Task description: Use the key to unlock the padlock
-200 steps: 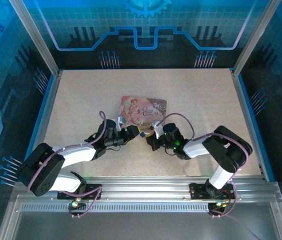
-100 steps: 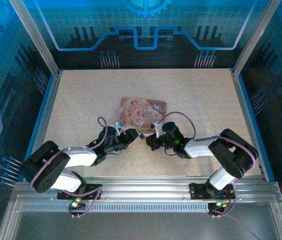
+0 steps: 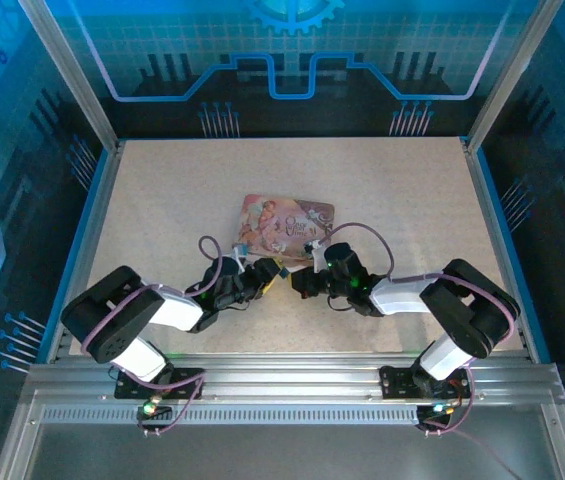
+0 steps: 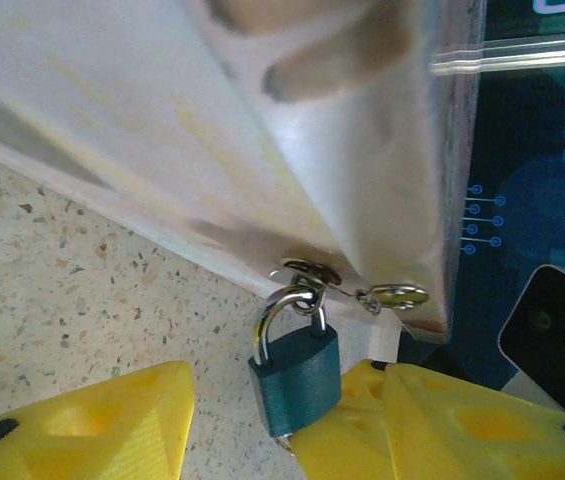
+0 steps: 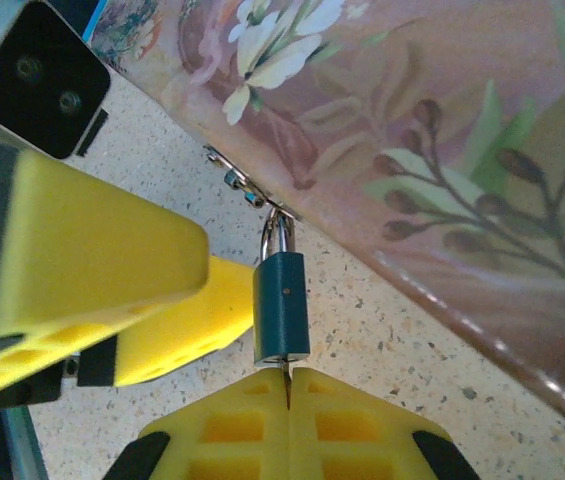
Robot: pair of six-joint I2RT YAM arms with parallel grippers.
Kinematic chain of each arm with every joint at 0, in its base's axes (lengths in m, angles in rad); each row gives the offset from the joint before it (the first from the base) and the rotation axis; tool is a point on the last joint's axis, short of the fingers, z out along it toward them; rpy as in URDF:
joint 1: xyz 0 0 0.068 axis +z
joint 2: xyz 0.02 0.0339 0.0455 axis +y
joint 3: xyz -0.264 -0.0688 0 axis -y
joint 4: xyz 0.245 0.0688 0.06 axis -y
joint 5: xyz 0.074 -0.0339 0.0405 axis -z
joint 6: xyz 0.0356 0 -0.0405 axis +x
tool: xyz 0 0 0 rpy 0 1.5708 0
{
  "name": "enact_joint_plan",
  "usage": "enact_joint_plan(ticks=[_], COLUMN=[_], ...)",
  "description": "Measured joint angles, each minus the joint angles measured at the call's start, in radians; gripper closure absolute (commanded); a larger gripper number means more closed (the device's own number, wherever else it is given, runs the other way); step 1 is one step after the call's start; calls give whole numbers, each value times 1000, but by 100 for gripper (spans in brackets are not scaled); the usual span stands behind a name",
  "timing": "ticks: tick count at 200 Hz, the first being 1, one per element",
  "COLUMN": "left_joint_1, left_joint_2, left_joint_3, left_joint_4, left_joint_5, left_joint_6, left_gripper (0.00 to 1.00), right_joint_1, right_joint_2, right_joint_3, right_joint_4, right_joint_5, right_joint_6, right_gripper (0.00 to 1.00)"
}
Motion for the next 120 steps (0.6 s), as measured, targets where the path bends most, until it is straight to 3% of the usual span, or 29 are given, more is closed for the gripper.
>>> enact_joint_plan(ticks=[78, 120], left_joint_1=[-15, -16], left_joint_2=[73, 84], left_joint_3=[0, 0], left_joint_4=[94, 117], left_joint_5=[0, -2], left_joint_6=[-47, -58], left_gripper=[62, 65], right_joint_1=[4, 4], right_joint_2=[0, 0], right_joint_3=[23, 35], right_joint_4=[-27, -47], right_joint_5=[-11, -16], right_joint_6=[95, 148], right_gripper=[99, 99])
